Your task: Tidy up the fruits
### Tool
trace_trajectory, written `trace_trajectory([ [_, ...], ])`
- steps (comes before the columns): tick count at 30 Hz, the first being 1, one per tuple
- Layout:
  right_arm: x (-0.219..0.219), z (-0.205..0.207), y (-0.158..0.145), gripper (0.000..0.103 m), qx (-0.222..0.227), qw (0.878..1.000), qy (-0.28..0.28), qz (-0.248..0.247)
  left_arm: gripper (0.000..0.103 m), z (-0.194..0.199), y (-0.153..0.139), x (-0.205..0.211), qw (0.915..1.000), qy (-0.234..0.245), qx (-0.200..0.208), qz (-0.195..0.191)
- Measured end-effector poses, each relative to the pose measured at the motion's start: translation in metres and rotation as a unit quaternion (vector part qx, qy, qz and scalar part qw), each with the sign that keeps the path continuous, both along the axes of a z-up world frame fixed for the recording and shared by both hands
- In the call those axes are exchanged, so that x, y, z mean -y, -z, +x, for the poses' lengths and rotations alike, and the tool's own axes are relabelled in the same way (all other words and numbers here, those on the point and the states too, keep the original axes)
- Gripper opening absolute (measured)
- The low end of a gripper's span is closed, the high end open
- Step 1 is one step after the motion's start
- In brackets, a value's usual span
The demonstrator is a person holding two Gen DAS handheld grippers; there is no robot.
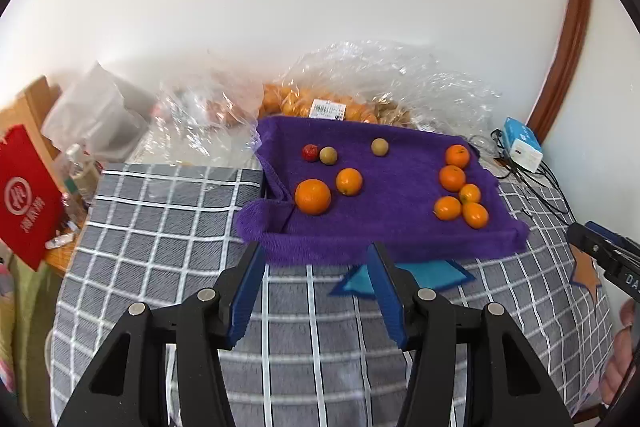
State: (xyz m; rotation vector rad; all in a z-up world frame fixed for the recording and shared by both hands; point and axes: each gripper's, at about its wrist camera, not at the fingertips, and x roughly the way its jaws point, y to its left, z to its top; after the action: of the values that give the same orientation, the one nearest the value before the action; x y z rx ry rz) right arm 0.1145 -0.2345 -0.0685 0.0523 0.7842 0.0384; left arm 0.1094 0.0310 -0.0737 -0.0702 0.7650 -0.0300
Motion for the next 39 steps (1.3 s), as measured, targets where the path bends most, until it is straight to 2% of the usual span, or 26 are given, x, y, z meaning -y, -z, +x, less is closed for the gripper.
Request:
trace_trajectory([
  [1,0.001,-0.012,-0.003,0.057,0.004,1.000,0.001,-0.003,0.052,-0.008,-0.004,0.002,1.0000,-0.001,0.006,0.005],
  [3,0.002,-0.030,-0.009,0.076,0.014,1.000,0.006,-0.012,0.054,-0.025,-0.009,0.005,0.9998,-0.005,0.014,0.014],
  [5,0.002,-0.048,-0.014,0.086,0.031,0.999,0.007,-0.020,0.058,-0.039,-0.015,0.006,0.9996,-0.006,0.022,0.015],
  [8,0.000,-0.068,-0.023,0.094,0.046,0.998,-0.007,-0.030,0.060,-0.056,-0.022,0.009,0.9988,-0.021,0.037,0.026],
  [10,0.004,-0.076,-0.027,0.094,0.047,0.998,0.004,-0.034,0.065,-0.062,-0.026,0.009,0.9991,-0.022,0.034,0.010],
  [12,0.010,-0.083,-0.030,0.094,0.039,0.999,0.010,-0.016,0.067,-0.068,-0.029,0.012,0.9991,-0.025,0.034,-0.001],
  [15,0.015,-0.086,-0.033,0.096,0.048,0.998,0.024,-0.012,0.071,-0.072,-0.032,0.023,0.9983,-0.022,0.043,0.033],
  [17,0.012,-0.084,-0.031,0.096,0.039,0.999,0.026,-0.020,0.075,-0.074,-0.032,0.025,0.9989,-0.014,0.038,0.023],
  [19,0.006,-0.087,-0.031,0.096,0.038,0.999,0.018,-0.030,0.076,-0.072,-0.033,0.026,0.9990,-0.012,0.027,0.033],
  [25,-0.009,-0.094,-0.038,0.096,0.052,0.997,0.014,-0.050,0.082,-0.082,-0.048,0.025,0.9977,-0.016,0.049,0.043],
  [39,-0.005,-0.109,-0.040,0.099,0.060,0.997,0.025,-0.047,0.083,-0.096,-0.047,0.032,0.9974,-0.013,0.056,0.045],
])
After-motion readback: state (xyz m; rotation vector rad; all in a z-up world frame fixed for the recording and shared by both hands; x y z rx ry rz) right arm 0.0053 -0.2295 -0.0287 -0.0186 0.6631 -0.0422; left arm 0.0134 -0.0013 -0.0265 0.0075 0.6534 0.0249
